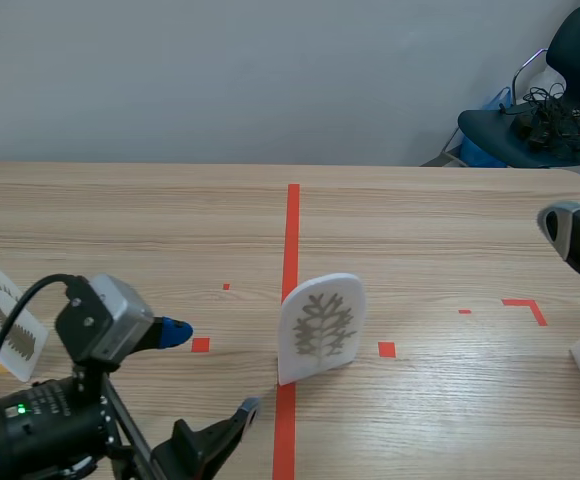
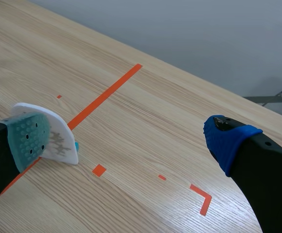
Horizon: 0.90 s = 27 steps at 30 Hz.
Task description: Do the leaf sorting experiment
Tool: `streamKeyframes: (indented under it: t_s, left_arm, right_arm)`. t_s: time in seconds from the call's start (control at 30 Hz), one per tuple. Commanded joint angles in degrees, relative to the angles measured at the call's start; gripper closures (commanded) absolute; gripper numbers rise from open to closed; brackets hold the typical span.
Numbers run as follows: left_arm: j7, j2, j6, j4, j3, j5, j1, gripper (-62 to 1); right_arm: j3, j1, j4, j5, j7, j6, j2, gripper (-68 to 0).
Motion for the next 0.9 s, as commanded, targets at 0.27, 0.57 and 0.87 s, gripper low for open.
streamKeyframes:
  t_s: [0.27,0.57,0.87]
  left_arm:
    - [-7.96,12.74,3.17,-19.26,10.82,5.7,-15.67,-62.3]
    - [-10.97,16.59,7.02,-26.25,12.74,6.51,-20.87,-62.3]
    - [-11.26,16.41,7.21,-26.25,12.72,6.43,-20.7,-8.5]
  right_arm:
    - [-0.13,0.96,-0.17,0.81,0.83,-0.46,-0.17,-67.9]
    - [-0.13,0.96,-0.17,0.83,0.44,-0.46,-0.2,-67.9]
    - [-0.13,0.96,-0.17,0.85,0.42,-0.44,-1.33,-67.9]
